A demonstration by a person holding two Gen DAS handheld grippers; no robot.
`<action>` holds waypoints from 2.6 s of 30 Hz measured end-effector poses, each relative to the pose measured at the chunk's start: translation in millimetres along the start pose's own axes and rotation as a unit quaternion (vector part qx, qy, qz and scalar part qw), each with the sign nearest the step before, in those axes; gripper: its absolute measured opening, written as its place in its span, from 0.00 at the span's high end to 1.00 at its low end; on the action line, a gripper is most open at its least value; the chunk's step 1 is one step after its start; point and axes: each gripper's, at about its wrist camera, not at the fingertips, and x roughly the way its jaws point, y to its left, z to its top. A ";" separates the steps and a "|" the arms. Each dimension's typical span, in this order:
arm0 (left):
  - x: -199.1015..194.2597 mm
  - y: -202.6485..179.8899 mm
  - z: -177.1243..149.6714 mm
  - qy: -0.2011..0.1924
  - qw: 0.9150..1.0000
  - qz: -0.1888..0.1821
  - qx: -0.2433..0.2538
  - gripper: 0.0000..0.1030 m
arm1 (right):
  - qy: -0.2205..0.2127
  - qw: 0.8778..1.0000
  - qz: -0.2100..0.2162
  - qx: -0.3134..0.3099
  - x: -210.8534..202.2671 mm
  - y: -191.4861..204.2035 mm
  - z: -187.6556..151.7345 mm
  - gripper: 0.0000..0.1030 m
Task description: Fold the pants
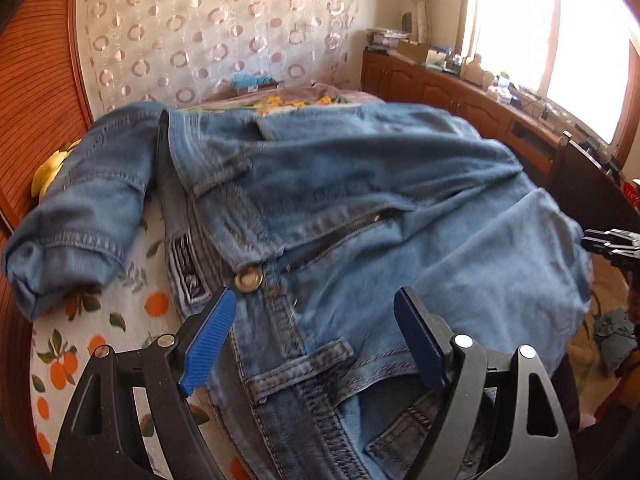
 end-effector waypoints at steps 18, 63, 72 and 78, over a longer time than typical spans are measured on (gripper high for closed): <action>17.7 -7.4 -16.0 0.014 0.999 0.022 0.025 0.20 | 0.027 0.997 -0.034 -0.056 -39.4 7.7 -10.6 0.97; -81.9 -11.5 -115.6 0.047 0.996 -0.080 0.013 0.61 | 0.057 0.995 -0.004 -0.077 -24.5 1.8 -44.2 0.59; -76.5 -12.2 -116.7 0.052 0.994 -0.091 0.008 0.82 | 0.058 0.995 -0.020 -0.082 -19.4 -1.5 -44.9 0.59; -82.6 -12.1 -109.0 0.046 0.995 -0.093 0.009 0.90 | 0.044 0.995 -0.025 -0.081 -17.9 -0.8 -44.2 0.59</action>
